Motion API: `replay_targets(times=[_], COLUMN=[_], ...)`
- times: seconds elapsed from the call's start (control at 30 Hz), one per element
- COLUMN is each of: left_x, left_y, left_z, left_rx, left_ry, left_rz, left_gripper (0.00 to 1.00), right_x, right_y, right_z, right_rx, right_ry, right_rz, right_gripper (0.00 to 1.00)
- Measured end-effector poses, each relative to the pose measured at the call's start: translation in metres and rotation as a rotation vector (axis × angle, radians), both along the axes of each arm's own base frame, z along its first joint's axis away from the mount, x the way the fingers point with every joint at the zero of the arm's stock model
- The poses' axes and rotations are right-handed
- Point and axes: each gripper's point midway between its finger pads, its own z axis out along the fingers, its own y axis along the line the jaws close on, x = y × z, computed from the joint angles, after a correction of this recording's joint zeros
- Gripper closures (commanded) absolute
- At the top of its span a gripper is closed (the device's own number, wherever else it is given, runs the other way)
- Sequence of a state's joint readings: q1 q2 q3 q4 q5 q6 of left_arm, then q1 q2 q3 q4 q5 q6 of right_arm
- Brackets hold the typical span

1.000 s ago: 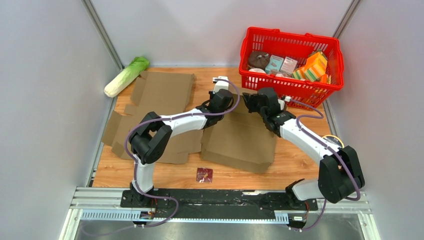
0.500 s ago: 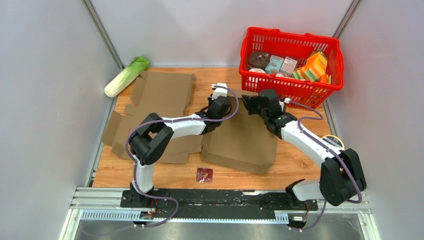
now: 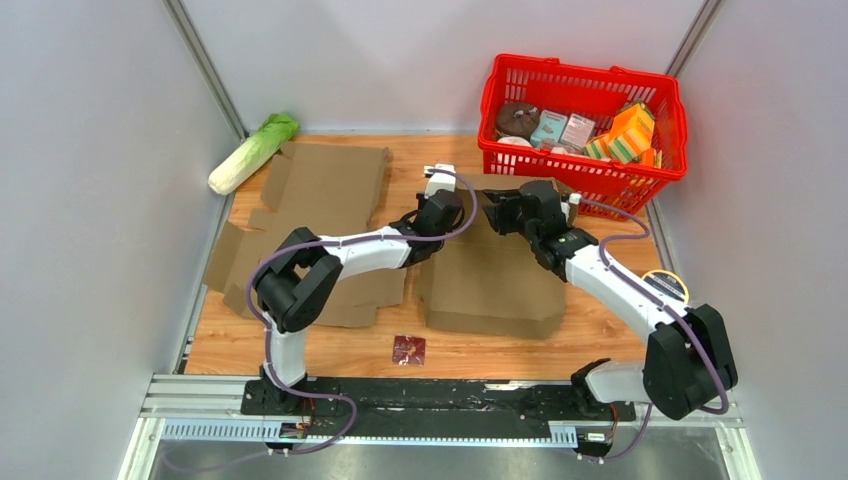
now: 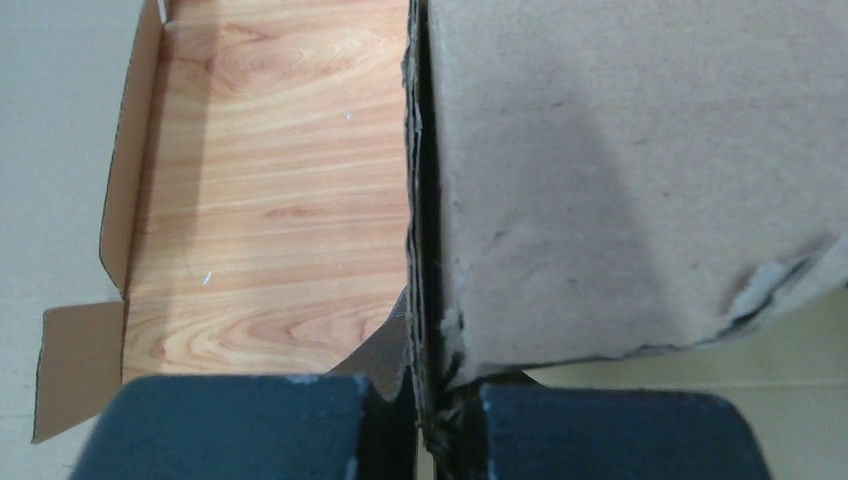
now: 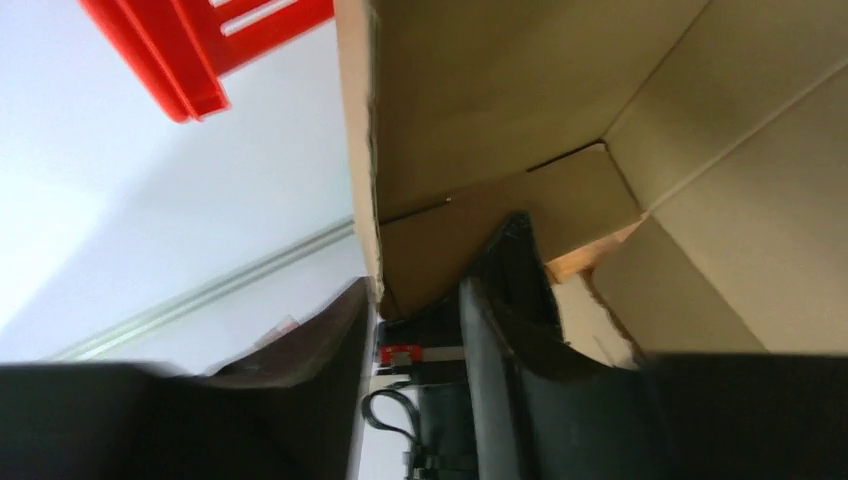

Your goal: Fold the paper box

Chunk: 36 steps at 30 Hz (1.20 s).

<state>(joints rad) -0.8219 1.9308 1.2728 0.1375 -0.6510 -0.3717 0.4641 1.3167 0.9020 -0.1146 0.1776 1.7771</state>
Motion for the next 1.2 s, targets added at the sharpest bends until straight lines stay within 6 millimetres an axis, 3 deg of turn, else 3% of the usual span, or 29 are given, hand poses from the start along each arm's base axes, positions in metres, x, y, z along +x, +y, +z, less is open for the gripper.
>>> replay_targets(times=[0.07, 0.1, 0.2, 0.37, 0.53, 0.7, 0.83, 1.03, 1.2], left_x=[-0.007, -0.011, -0.018, -0.031, -0.040, -0.059, -0.076, -0.085, -0.087], left_y=[0.001, 0.002, 0.007, 0.020, 0.033, 0.058, 0.074, 0.076, 0.077], left_z=[-0.003, -0.002, 0.011, 0.038, 0.042, 0.041, 0.048, 0.064, 0.063], left_rx=[-0.010, -0.016, -0.026, -0.048, -0.073, -0.074, -0.086, -0.138, -0.143], left_ry=[0.019, 0.027, 0.036, 0.058, 0.147, 0.261, 0.328, 0.326, 0.341], left_rz=[-0.023, -0.032, -0.044, -0.039, -0.016, 0.003, 0.000, -0.007, -0.006], left_gripper=[1.00, 1.00, 1.00, 1.00, 1.00, 1.00, 1.00, 1.00, 1.00], right_x=[-0.004, -0.006, -0.012, -0.027, -0.045, -0.084, -0.101, -0.093, -0.075], right_y=[0.001, 0.001, -0.005, -0.012, -0.020, -0.040, -0.050, -0.063, -0.063], right_z=[-0.006, -0.009, -0.011, 0.005, 0.031, 0.042, 0.051, 0.053, 0.061], right_rx=[-0.063, -0.124, -0.301, -0.642, -0.901, -1.018, -1.069, -1.177, -1.247], right_ry=[-0.003, -0.017, -0.082, -0.228, -0.306, -0.340, -0.364, -0.333, -0.337], right_rz=[0.048, 0.089, 0.204, 0.461, 0.668, 0.763, 0.786, 0.787, 0.795], right_gripper=[0.27, 0.15, 0.00, 0.00, 0.00, 0.00, 0.00, 0.00, 0.00])
